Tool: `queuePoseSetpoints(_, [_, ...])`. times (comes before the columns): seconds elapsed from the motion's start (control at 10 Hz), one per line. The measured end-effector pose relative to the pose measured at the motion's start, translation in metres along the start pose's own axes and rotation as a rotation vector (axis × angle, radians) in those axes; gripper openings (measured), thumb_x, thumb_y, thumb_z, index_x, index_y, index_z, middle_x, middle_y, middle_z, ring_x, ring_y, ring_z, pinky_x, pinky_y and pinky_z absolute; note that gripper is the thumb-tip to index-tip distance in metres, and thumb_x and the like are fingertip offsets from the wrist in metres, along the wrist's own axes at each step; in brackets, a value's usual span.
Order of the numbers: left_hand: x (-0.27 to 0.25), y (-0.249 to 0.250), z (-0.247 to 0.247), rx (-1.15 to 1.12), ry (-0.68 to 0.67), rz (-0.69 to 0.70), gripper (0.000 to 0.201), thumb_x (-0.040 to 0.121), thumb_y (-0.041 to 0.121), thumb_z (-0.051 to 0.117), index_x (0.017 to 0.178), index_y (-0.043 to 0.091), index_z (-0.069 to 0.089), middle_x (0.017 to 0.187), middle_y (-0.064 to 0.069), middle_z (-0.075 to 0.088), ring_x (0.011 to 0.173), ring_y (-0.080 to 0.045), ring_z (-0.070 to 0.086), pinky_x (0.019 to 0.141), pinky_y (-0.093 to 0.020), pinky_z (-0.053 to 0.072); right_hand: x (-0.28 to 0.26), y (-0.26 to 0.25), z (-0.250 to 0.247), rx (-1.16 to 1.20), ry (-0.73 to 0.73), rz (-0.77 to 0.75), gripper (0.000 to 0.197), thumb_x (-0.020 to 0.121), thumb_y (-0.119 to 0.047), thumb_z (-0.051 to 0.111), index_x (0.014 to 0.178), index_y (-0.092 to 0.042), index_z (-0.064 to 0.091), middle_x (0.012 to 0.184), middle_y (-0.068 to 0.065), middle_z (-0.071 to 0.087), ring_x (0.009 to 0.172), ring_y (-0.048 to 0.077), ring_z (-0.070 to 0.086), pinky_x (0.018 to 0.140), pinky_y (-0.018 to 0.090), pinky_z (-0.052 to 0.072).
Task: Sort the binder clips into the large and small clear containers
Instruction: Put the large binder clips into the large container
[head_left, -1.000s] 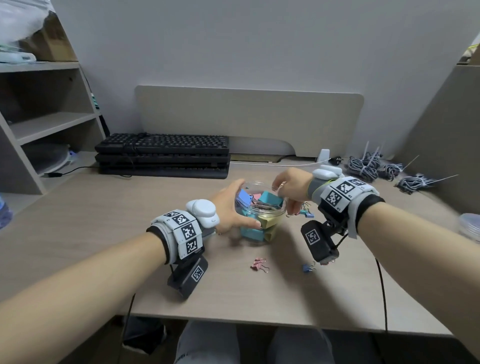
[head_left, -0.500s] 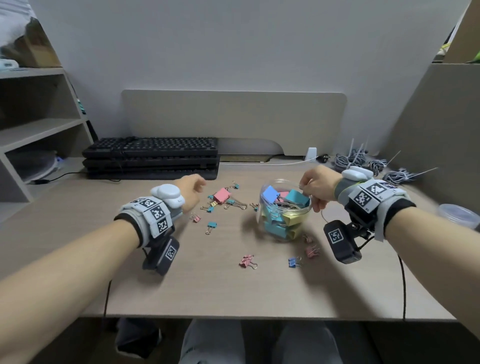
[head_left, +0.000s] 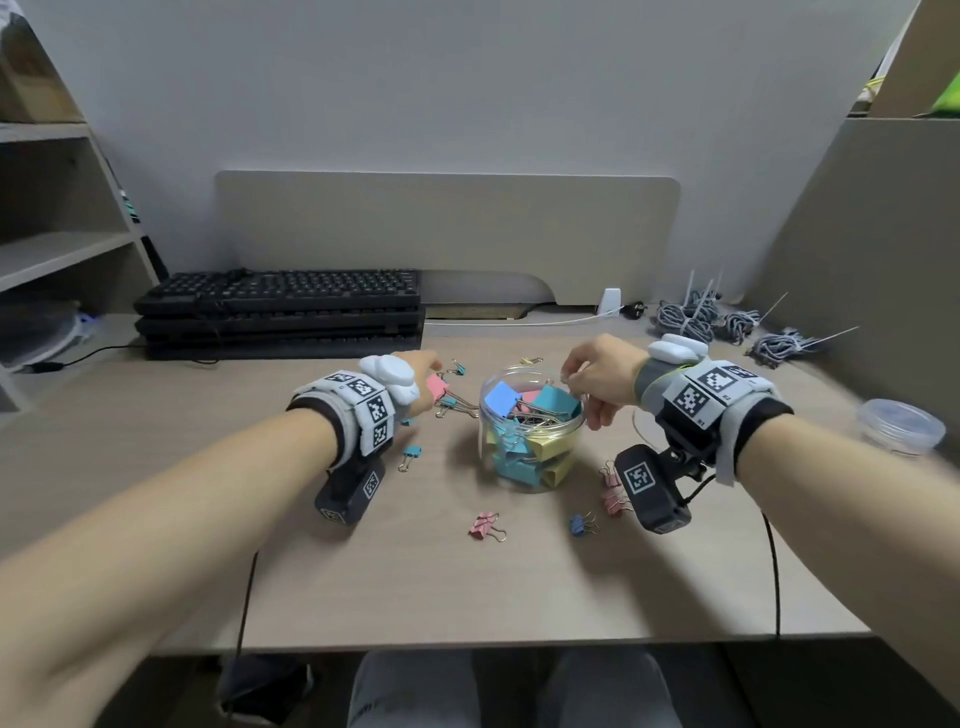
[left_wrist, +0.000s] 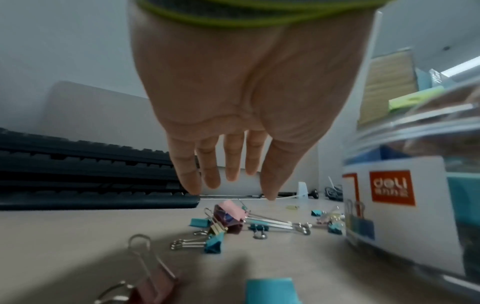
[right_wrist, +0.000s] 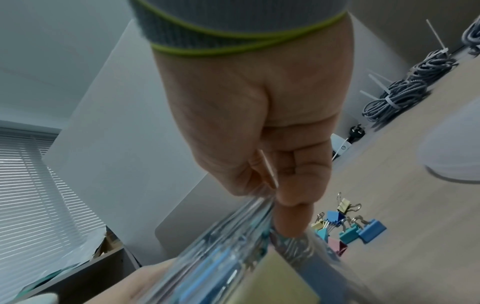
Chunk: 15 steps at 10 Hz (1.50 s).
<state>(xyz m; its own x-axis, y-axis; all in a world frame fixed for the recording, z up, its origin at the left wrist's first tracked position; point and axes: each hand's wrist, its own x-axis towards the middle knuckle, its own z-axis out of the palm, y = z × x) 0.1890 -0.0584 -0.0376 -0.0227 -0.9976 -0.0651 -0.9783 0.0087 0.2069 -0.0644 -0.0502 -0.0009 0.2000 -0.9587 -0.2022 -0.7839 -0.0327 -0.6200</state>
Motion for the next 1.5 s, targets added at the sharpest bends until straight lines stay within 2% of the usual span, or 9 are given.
queuePoseSetpoints(0.1, [0.005, 0.015, 0.005, 0.109, -0.075, 0.048, 0.052, 0.089, 0.008, 0.056, 0.139, 0.012, 0.044, 0.131, -0.008, 0.059, 0.115, -0.028, 0.058, 0.08, -0.024, 0.041, 0.004, 0.004, 0.004, 0.006, 0.036, -0.011, 0.019, 0.09, 0.0, 0.045, 0.104, -0.002, 0.057, 0.047, 0.009, 0.063, 0.037, 0.02, 0.06, 0.04, 0.027, 0.049])
queuePoseSetpoints(0.2, [0.015, 0.013, 0.017, 0.12, -0.022, 0.068, 0.02, 0.085, 0.002, 0.049, 0.1, 0.016, 0.048, 0.088, -0.003, 0.055, 0.08, -0.027, 0.048, 0.056, -0.022, 0.031, 0.008, 0.008, 0.008, -0.022, 0.043, -0.018, 0.018, 0.09, -0.007, 0.044, 0.103, -0.007, 0.057, 0.05, 0.01, 0.066, 0.04, 0.023, 0.062, 0.044, 0.029, 0.053])
queuePoseSetpoints(0.4, [0.028, 0.007, 0.026, 0.151, 0.007, -0.02, 0.04, 0.092, 0.008, 0.052, 0.132, 0.012, 0.051, 0.11, -0.011, 0.04, 0.067, -0.016, 0.04, 0.074, -0.028, 0.035, 0.01, 0.013, 0.01, 0.023, -0.052, 0.018, 0.027, 0.097, -0.01, 0.038, 0.103, 0.003, 0.06, 0.069, 0.023, 0.072, 0.054, 0.032, 0.071, 0.048, 0.031, 0.056])
queuePoseSetpoints(0.5, [0.03, 0.0, 0.026, 0.151, 0.004, -0.048, 0.034, 0.092, 0.017, 0.059, 0.124, 0.006, 0.057, 0.122, -0.016, 0.049, 0.089, -0.022, 0.04, 0.078, -0.028, 0.034, 0.009, 0.011, 0.004, 0.07, -0.033, -0.016, 0.027, 0.095, -0.006, 0.039, 0.1, 0.006, 0.062, 0.064, 0.025, 0.071, 0.053, 0.032, 0.07, 0.048, 0.031, 0.057])
queuePoseSetpoints(0.7, [0.023, -0.006, 0.024, 0.061, 0.042, -0.048, 0.04, 0.078, 0.021, 0.071, 0.116, 0.012, 0.06, 0.095, -0.001, 0.059, 0.082, -0.023, 0.054, 0.073, -0.028, 0.044, 0.011, -0.004, -0.012, 0.33, 0.083, -0.073, 0.025, 0.094, -0.003, 0.043, 0.099, 0.012, 0.062, 0.062, 0.031, 0.065, 0.046, 0.033, 0.066, 0.042, 0.03, 0.054])
queuePoseSetpoints(0.8, [0.013, -0.007, 0.002, 0.02, 0.065, -0.082, 0.049, 0.076, 0.027, 0.074, 0.121, 0.014, 0.059, 0.115, -0.007, 0.065, 0.09, -0.024, 0.058, 0.078, -0.03, 0.047, 0.011, -0.004, -0.008, 0.257, 0.037, -0.054, 0.024, 0.095, -0.003, 0.042, 0.096, 0.011, 0.061, 0.062, 0.03, 0.066, 0.05, 0.036, 0.068, 0.048, 0.035, 0.058])
queuePoseSetpoints(1.1, [-0.016, 0.011, -0.046, -0.474, 0.261, 0.02, 0.038, 0.059, 0.057, 0.076, 0.08, 0.026, 0.073, 0.077, 0.007, 0.075, 0.082, -0.018, 0.069, 0.079, -0.04, 0.057, 0.015, 0.008, 0.014, 0.312, -0.058, 0.049, 0.022, 0.094, -0.01, 0.049, 0.101, 0.007, 0.061, 0.071, 0.03, 0.07, 0.066, 0.043, 0.072, 0.065, 0.046, 0.061])
queuePoseSetpoints(1.4, [-0.033, 0.079, -0.024, -0.018, 0.0, 0.126, 0.049, 0.066, 0.059, 0.065, 0.085, 0.015, 0.073, 0.075, 0.003, 0.07, 0.066, -0.022, 0.061, 0.061, -0.029, 0.051, -0.001, 0.038, -0.015, 0.197, 0.035, 0.115, 0.028, 0.099, -0.023, 0.05, 0.112, 0.002, 0.055, 0.084, 0.023, 0.072, 0.061, 0.038, 0.07, 0.059, 0.044, 0.061])
queuePoseSetpoints(1.5, [-0.035, 0.088, -0.019, 0.102, -0.007, 0.124, 0.041, 0.066, 0.055, 0.061, 0.067, 0.014, 0.063, 0.062, 0.001, 0.055, 0.06, -0.022, 0.048, 0.054, -0.022, 0.038, -0.007, 0.059, -0.025, 0.092, 0.095, 0.117, 0.027, 0.098, -0.024, 0.05, 0.108, 0.0, 0.058, 0.082, 0.018, 0.073, 0.064, 0.038, 0.072, 0.061, 0.044, 0.062])
